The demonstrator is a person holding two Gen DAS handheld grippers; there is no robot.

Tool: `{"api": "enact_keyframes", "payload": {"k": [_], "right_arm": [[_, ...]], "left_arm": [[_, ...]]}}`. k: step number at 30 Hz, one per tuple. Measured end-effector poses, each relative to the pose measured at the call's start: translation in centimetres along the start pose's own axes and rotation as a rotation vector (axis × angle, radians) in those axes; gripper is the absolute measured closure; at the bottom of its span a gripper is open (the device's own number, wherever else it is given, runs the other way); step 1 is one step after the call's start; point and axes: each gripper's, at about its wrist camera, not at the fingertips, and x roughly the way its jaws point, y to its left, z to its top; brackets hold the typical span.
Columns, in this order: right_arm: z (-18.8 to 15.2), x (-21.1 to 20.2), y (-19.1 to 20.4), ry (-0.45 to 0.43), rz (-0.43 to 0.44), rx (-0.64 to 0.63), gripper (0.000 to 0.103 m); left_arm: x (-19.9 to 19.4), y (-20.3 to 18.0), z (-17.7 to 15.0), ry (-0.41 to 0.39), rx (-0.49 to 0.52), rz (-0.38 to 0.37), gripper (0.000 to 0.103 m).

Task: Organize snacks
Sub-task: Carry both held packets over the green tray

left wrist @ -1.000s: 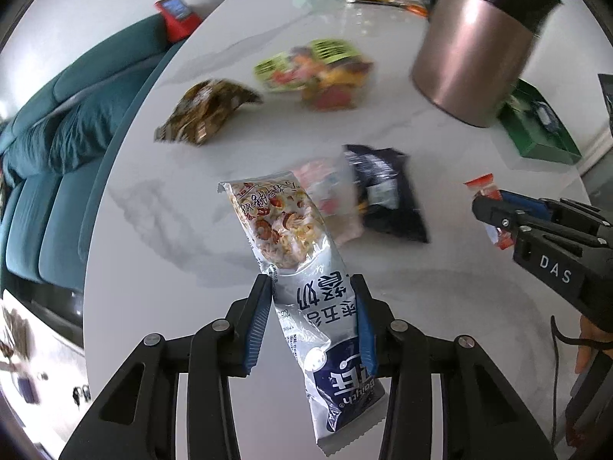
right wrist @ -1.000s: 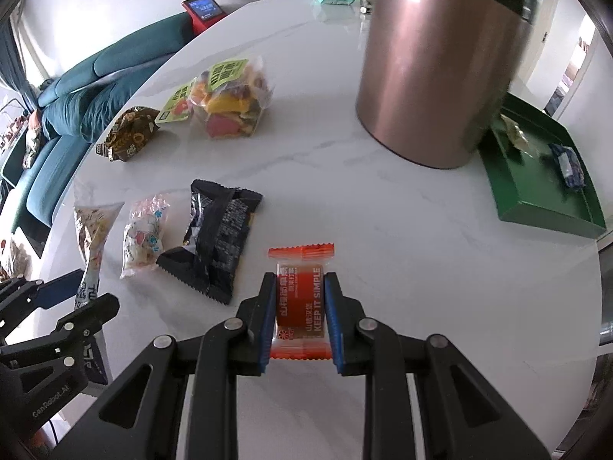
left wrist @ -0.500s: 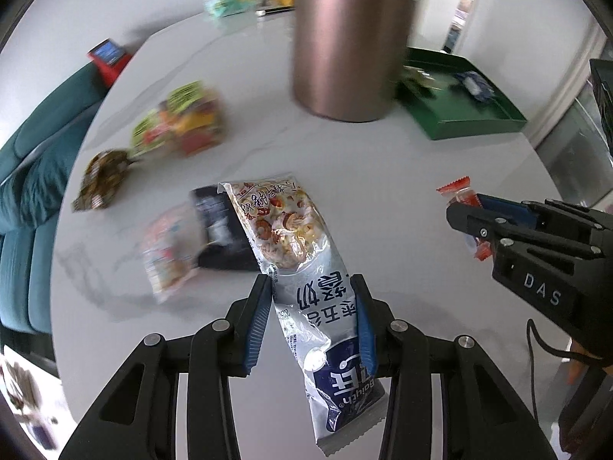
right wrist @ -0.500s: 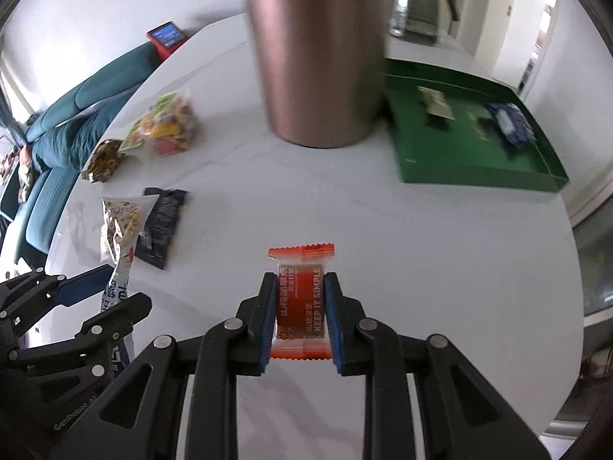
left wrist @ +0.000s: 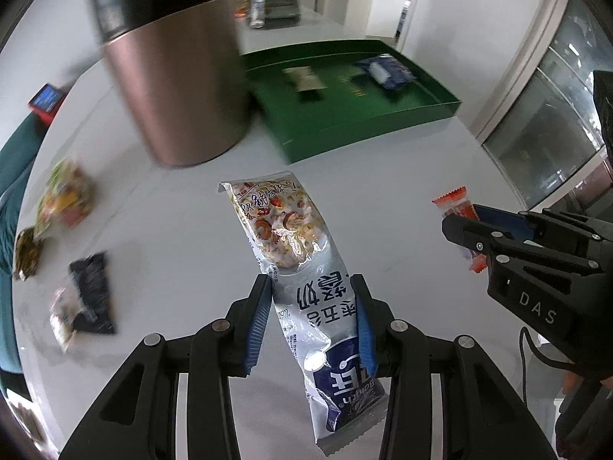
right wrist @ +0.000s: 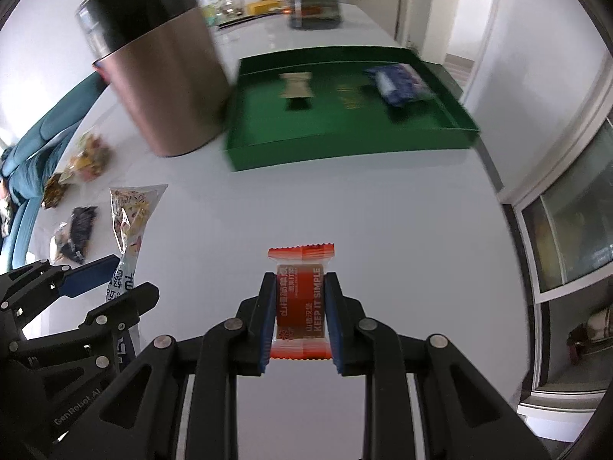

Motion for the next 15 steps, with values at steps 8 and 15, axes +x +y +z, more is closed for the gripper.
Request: {"api": "enact_keyframes", "payload": {"k": [8, 15], "right_arm": [[2.6, 0.2, -6.7, -0.017, -0.005, 0.009, 0.102], [6.2, 1.0, -9.7, -0.040, 0.011, -0.031, 0.102]], "left_arm": [[2.1, -4.8, 4.4, -0.021, 0.015, -0.003, 0.067], [3.5, -6.0, 8.3, -0.051, -0.021, 0.020, 0.067]]}}
